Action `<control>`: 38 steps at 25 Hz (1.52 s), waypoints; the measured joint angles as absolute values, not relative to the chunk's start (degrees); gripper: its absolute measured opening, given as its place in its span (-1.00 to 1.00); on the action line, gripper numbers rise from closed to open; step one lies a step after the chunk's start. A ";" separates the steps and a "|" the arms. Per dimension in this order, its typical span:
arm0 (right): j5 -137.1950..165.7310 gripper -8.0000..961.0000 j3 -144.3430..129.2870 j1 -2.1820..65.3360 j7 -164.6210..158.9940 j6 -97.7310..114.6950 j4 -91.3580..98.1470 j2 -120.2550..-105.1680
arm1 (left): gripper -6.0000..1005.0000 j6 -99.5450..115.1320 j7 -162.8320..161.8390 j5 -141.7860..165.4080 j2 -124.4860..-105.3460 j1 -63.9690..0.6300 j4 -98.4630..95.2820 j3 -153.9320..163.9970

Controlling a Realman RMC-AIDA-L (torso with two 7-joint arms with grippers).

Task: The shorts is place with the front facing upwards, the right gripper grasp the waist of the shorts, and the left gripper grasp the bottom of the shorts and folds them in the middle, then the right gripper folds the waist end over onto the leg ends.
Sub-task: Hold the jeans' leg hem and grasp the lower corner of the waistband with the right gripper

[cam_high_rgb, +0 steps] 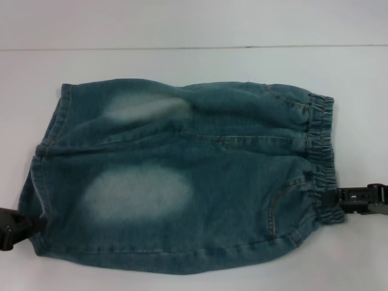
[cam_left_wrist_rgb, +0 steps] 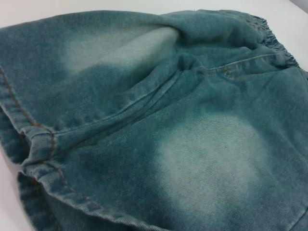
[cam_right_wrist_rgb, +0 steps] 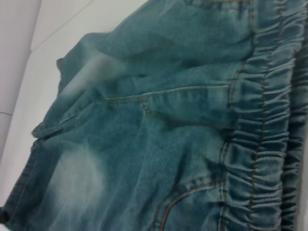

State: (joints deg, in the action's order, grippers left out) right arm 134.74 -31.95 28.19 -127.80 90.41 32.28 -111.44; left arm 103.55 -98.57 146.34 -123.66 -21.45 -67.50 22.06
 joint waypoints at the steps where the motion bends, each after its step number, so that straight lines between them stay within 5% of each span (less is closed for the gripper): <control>1: 134.74 0.90 -31.96 28.33 -127.80 90.76 32.12 -111.46 | -0.93 103.59 -98.57 146.34 -123.66 -21.47 -67.50 22.06; 38: 134.02 0.90 -29.72 29.03 -127.15 92.63 30.54 -110.22 | -0.93 104.15 -98.93 146.08 -123.84 -21.53 -67.51 22.61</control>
State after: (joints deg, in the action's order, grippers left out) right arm 134.02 -29.72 29.03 -127.15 92.63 30.54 -110.22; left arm 104.15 -98.93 146.08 -123.84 -21.53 -67.51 22.61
